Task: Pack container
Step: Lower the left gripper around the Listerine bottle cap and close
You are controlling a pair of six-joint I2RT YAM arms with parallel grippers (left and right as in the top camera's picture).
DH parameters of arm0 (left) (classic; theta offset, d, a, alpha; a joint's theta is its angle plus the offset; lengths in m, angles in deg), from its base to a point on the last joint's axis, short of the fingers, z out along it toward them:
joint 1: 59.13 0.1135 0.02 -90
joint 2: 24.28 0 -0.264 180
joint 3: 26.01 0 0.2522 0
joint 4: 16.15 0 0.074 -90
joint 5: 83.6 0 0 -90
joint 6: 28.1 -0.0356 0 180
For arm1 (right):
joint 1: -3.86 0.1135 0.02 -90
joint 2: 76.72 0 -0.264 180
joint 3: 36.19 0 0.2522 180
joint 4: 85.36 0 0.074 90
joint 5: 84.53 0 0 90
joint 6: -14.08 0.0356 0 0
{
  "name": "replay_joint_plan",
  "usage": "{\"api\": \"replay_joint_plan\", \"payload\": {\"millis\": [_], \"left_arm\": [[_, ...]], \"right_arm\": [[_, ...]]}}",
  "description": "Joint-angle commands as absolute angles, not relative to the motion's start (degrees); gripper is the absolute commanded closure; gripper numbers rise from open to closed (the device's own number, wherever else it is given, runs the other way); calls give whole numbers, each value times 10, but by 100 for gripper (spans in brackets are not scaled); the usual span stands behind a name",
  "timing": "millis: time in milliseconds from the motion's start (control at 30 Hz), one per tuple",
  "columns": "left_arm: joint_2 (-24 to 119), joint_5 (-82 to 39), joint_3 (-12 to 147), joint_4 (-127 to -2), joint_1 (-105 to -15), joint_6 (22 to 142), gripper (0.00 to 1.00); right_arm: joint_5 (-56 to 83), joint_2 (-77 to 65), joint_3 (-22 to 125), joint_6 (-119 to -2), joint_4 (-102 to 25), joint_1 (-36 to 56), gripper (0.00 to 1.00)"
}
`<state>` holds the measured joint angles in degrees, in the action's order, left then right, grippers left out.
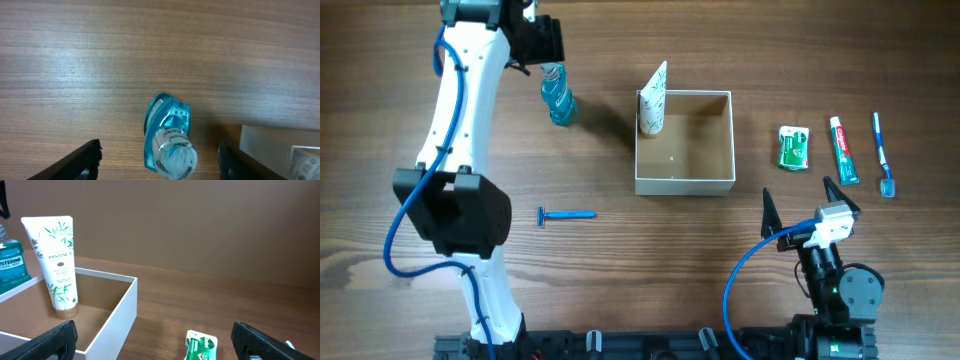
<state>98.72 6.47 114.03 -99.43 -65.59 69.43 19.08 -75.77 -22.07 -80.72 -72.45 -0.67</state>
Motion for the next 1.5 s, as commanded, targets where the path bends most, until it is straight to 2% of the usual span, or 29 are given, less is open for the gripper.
{"api": "replay_joint_plan", "payload": {"millis": [0,467,1067,1467], "left_arm": [[1014,53,1140,-999,-657,680,25],[1025,44,1140,-1000,-657,607,31],[1058,28,1140,-997,-661,591,32],[1059,28,1140,-1002,-661,586,36]], "right_arm": [[184,-761,-221,-803,-726,-8,0],[184,-761,-221,-803,-726,-8,0],[184,-761,-221,-803,-726,-8,0],[184,-761,-221,-803,-726,-8,0]]}}
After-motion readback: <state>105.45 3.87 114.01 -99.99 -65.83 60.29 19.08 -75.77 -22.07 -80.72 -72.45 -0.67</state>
